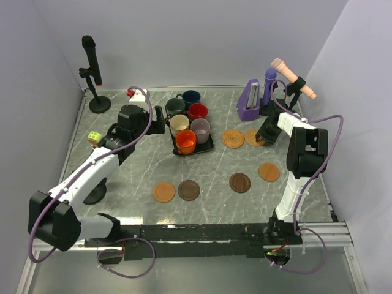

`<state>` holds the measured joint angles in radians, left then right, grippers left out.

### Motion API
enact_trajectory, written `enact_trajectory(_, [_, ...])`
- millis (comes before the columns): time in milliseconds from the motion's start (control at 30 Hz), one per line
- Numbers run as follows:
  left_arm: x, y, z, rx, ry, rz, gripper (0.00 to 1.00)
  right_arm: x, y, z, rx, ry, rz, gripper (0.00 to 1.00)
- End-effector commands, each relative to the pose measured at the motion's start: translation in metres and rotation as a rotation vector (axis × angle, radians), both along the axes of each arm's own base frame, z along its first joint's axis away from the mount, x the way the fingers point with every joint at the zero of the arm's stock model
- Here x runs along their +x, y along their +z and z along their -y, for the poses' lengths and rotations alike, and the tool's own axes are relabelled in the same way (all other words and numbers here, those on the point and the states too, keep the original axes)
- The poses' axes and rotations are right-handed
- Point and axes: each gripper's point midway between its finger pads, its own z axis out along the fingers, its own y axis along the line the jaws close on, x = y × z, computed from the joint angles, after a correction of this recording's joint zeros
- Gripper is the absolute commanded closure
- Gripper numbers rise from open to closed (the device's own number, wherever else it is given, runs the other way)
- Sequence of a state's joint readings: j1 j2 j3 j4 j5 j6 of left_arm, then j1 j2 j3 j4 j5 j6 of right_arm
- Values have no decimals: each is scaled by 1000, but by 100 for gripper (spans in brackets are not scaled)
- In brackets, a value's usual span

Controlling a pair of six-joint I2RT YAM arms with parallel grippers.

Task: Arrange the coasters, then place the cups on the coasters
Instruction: Move the coaster to the center of the board.

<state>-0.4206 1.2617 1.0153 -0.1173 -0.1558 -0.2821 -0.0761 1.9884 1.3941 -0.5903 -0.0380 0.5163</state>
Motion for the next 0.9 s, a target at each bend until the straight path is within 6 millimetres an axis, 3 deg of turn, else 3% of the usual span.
enact_trajectory(0, [4,12,2,-4,-2,39,3,6,-5,-4,-12,-9,9,52])
enact_trajectory(500, [4,12,3,-8,-5,37,3,6,12,-1,-26,-27,70,43])
enact_trajectory(733, [4,13,3,-6,-5,36,4,12,42,-3,-23,-4,157,39])
enact_trajectory(867, [2,17,3,-11,-5,49,4,16,66,-5,-25,36,217,31])
